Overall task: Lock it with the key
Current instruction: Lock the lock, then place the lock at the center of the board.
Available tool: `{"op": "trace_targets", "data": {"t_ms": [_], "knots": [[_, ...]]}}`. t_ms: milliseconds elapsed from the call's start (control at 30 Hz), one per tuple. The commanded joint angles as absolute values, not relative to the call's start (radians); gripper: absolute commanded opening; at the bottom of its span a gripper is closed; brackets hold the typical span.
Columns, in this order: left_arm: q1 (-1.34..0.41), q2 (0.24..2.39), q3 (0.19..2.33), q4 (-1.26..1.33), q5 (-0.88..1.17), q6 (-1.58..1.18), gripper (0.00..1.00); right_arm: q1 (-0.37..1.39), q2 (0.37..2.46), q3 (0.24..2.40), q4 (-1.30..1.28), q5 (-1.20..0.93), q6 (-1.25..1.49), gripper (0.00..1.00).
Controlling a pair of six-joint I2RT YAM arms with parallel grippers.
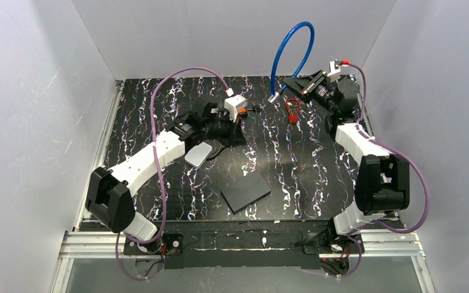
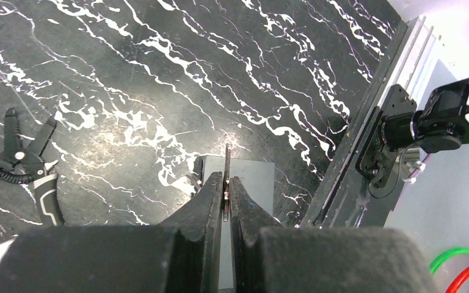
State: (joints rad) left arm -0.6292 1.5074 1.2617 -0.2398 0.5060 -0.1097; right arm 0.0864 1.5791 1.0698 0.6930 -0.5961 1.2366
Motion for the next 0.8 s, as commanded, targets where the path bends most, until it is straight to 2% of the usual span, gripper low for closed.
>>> {"op": "trace_targets", "data": {"t_ms": [0,200,433,600,767], "knots": [[-0.58,1.438,1.303,-0.237,0.552,-0.133,0.0,0.062,1.551,1.155,0.415,-0.68,0.909,0.01],[-0.528,1.411,1.271,-0.214,0.568,-0.149,0.0,0.018,1.534,1.244,-0.094,-0.693,0.44,0.01],[-0.523,1.398,1.254,-0.206,0.574,-0.147,0.0,-0.039,1.628,1.38,-0.643,-0.639,-0.093,0.01],[-0.523,1.402,1.253,-0.204,0.584,-0.147,0.0,-0.063,1.693,1.386,-0.807,-0.564,-0.302,0.01],[-0.523,1.406,1.252,-0.201,0.585,-0.149,0.0,-0.064,1.733,1.349,-0.836,-0.474,-0.393,0.01]]}}
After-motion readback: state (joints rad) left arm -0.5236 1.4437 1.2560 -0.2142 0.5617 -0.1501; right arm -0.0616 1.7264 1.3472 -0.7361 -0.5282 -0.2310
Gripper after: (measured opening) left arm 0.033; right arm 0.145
